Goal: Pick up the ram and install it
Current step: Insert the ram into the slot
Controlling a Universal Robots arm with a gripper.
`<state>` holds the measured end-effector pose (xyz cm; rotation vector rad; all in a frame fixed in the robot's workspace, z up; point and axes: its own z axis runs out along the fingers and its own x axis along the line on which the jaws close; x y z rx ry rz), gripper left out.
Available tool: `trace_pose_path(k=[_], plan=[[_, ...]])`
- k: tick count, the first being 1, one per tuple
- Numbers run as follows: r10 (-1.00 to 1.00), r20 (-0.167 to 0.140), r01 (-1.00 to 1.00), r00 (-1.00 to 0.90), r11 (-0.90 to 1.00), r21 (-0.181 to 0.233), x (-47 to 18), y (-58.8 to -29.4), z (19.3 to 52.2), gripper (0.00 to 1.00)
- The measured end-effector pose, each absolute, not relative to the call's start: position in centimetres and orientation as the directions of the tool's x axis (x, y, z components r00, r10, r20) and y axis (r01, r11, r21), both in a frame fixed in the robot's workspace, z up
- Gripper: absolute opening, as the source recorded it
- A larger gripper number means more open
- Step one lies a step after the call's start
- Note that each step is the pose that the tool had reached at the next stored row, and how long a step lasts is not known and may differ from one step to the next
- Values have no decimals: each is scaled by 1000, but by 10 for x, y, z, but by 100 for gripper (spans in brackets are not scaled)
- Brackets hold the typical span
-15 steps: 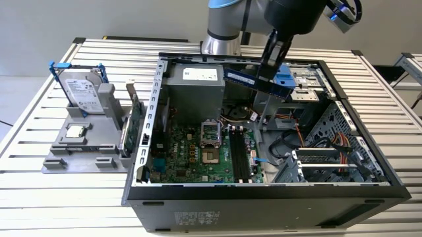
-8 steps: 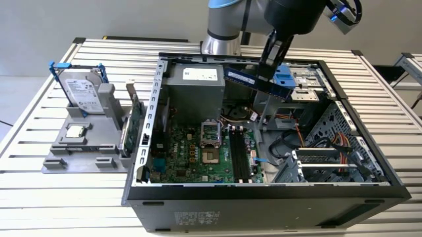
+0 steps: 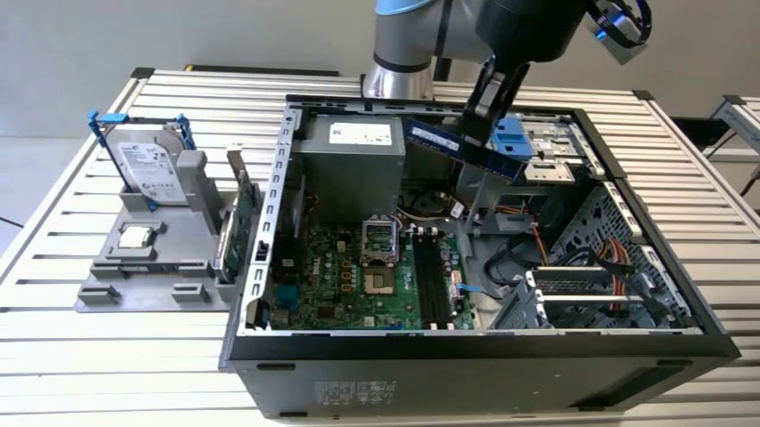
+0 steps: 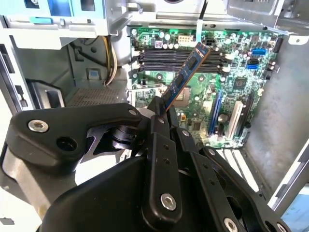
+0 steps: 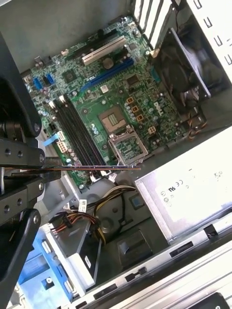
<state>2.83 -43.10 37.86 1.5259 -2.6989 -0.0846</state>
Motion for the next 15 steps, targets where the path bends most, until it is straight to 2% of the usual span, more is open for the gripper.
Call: trace_pose_path(k=[15], plan=[[-795, 8, -793, -607, 606, 67, 28, -431, 379, 0]])
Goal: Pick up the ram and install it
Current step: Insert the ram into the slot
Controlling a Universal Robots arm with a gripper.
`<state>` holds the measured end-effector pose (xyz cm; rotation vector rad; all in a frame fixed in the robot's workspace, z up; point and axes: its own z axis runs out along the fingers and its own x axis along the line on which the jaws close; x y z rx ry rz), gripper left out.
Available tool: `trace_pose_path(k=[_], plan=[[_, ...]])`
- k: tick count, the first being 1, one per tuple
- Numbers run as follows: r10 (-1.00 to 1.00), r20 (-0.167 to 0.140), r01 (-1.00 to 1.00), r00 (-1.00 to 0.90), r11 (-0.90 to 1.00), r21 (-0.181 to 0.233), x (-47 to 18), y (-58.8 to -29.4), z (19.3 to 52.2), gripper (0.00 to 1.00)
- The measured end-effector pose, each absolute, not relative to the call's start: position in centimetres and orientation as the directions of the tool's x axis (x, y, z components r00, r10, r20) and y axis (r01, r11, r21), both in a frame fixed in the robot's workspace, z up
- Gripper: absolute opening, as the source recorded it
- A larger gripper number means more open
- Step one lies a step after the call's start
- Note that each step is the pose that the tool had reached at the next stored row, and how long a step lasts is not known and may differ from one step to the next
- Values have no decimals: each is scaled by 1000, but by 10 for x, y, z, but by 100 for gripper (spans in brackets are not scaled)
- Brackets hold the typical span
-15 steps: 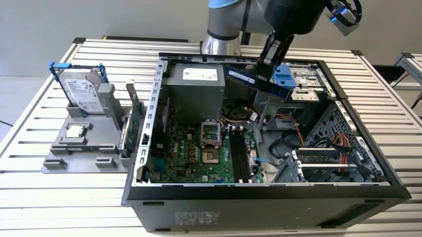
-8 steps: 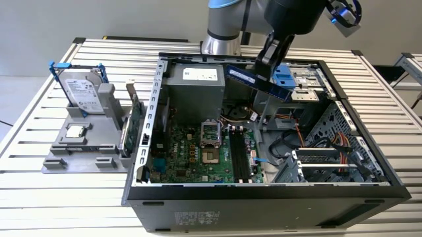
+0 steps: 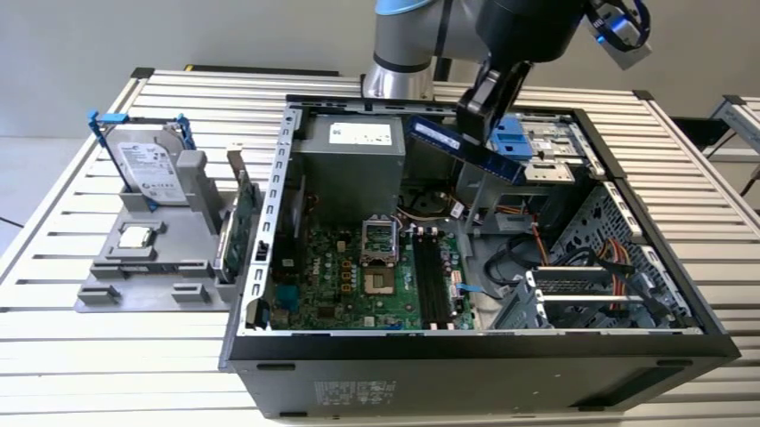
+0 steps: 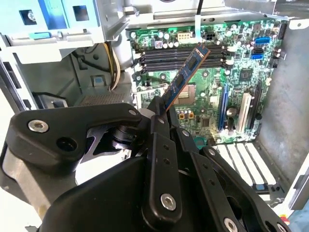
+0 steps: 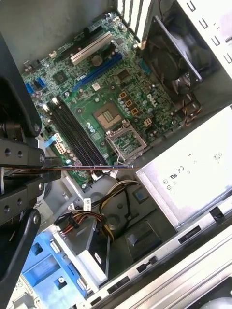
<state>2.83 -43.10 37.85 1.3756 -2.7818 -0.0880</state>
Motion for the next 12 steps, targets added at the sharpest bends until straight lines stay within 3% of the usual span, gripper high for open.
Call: trace_pose_path(k=[12], plan=[[-732, 8, -730, -681, 680, 67, 28, -431, 379, 0]])
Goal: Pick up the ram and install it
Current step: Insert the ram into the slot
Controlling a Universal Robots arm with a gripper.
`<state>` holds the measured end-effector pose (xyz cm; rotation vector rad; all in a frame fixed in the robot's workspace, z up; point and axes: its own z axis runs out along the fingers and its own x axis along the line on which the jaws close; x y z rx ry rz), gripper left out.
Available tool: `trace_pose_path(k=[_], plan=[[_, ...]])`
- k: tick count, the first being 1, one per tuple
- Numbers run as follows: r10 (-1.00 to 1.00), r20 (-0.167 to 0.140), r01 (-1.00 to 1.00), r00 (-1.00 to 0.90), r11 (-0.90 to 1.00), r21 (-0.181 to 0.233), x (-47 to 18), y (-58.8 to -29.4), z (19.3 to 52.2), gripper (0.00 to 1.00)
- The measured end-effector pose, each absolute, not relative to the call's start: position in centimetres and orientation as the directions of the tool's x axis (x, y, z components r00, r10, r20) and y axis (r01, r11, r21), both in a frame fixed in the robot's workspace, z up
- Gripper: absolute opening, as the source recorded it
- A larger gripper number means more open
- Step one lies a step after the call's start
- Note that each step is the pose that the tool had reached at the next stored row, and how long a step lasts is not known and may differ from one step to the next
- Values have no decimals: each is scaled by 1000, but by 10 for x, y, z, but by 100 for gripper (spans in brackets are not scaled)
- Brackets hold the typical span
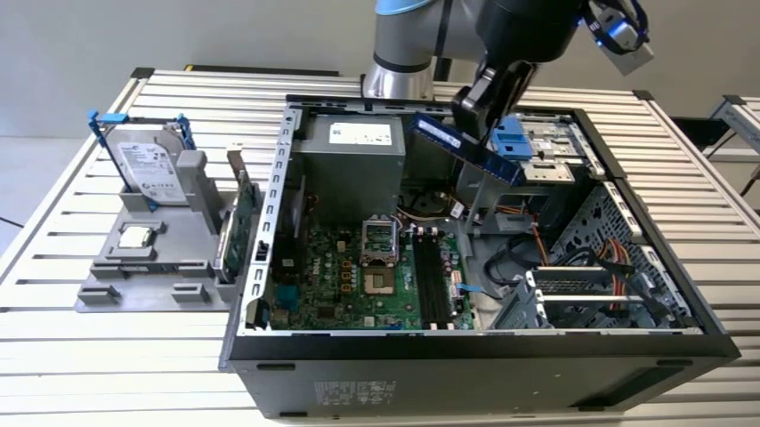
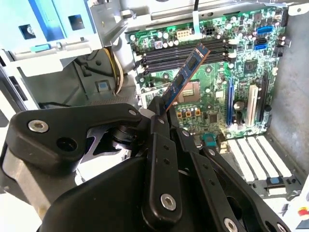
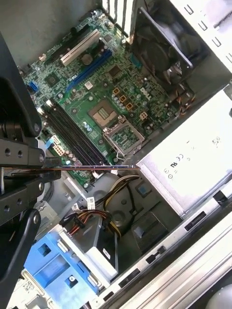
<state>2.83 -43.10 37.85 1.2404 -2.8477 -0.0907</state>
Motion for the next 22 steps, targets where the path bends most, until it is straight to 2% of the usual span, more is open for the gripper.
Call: trace_pose_path(k=[22], plan=[[-587, 8, -586, -809, 808, 67, 28, -431, 378, 0]])
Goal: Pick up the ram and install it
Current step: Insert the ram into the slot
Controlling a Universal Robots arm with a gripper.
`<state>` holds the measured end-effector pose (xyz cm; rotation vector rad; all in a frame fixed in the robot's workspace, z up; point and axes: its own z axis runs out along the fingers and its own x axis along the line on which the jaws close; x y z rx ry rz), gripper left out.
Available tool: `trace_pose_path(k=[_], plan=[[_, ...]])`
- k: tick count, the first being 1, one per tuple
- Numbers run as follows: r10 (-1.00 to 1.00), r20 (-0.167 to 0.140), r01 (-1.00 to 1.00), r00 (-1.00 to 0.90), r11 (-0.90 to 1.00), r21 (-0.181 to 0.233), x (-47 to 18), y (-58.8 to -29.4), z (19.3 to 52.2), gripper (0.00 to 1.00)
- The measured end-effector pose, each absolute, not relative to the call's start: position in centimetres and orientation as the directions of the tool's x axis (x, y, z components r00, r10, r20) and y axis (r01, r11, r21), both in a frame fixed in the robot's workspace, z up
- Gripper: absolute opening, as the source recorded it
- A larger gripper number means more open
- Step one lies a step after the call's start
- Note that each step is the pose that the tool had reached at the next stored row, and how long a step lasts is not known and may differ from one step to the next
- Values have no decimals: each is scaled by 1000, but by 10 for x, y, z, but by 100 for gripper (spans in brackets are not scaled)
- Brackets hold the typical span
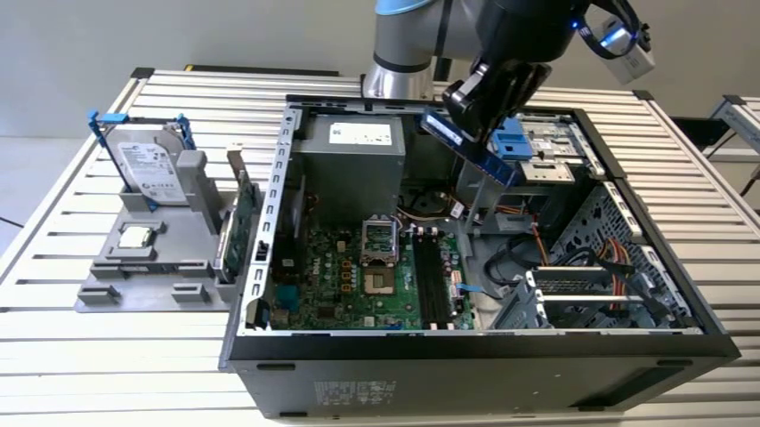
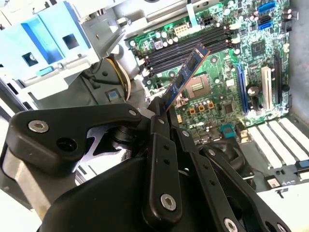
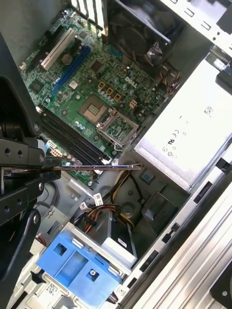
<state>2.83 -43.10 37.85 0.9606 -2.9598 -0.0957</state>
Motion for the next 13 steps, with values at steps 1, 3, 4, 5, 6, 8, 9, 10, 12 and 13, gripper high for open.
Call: trace_pose_path(k=[1, 3, 4, 5, 6, 8, 9, 10, 12, 13], plan=[[-579, 8, -578, -815, 814, 67, 28, -431, 378, 0], [-563, 8, -562, -826, 825, 67, 28, -431, 378, 0], [-555, 8, -553, -832, 830, 67, 28, -431, 378, 0], [-546, 8, -545, -838, 836, 67, 28, -431, 378, 0], [-537, 8, -536, -843, 842, 67, 28, -431, 378, 0], [-520, 8, -518, -854, 853, 67, 28, -431, 379, 0], [-510, 8, -508, -860, 858, 67, 28, -431, 378, 0], [-500, 8, -498, -866, 864, 67, 28, -431, 378, 0], [-480, 8, -478, -877, 876, 67, 28, -431, 378, 0], [-471, 8, -469, -882, 881, 67, 28, -431, 378, 0]])
